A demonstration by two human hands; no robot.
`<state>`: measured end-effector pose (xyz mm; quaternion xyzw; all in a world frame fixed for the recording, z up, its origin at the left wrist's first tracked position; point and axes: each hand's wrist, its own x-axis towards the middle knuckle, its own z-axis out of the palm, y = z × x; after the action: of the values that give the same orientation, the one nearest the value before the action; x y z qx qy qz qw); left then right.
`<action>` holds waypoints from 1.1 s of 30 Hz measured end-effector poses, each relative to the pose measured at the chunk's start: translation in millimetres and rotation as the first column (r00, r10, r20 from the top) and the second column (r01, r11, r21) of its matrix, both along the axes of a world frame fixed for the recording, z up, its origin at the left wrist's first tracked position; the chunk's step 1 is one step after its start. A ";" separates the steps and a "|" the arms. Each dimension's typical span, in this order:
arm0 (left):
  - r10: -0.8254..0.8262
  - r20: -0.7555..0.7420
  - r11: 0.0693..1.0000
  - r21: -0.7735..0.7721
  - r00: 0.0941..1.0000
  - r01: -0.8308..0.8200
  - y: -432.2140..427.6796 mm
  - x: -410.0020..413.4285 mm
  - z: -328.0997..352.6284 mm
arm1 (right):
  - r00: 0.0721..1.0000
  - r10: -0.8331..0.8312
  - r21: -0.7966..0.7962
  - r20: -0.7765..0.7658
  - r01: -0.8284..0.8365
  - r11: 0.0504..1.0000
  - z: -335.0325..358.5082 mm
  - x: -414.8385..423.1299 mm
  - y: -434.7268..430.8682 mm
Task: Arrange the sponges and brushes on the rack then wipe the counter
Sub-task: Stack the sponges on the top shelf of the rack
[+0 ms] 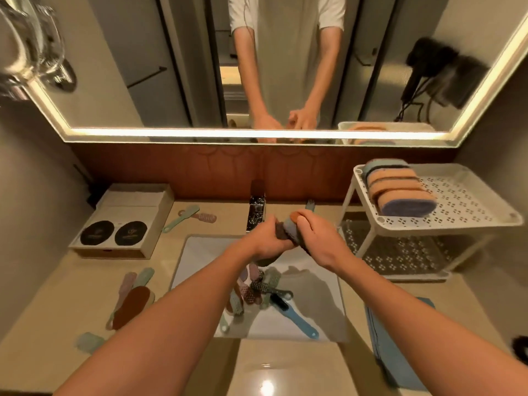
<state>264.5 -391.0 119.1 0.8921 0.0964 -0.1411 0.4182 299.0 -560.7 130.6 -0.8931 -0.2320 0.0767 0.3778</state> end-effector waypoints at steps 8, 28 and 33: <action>-0.200 -0.002 0.957 0.215 0.980 0.196 -1.0 8.3 42.0 | 0.998 -0.046 0.053 -0.036 0.048 0.997 48.9 -12.5 -9.2; -0.185 0.486 0.973 0.215 0.854 0.088 -74.3 49.2 97.3 | 0.932 -0.226 0.026 0.282 0.228 0.973 101.7 11.2 -132.8; -0.128 0.562 0.975 0.222 0.817 0.000 -105.7 69.7 108.3 | 0.935 -0.145 -0.139 0.325 0.199 0.970 94.5 30.0 -175.0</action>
<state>334.2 -496.7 227.4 0.9353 -0.0496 0.1307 0.3252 329.1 -735.7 225.1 -0.9397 -0.2022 -0.0793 0.2640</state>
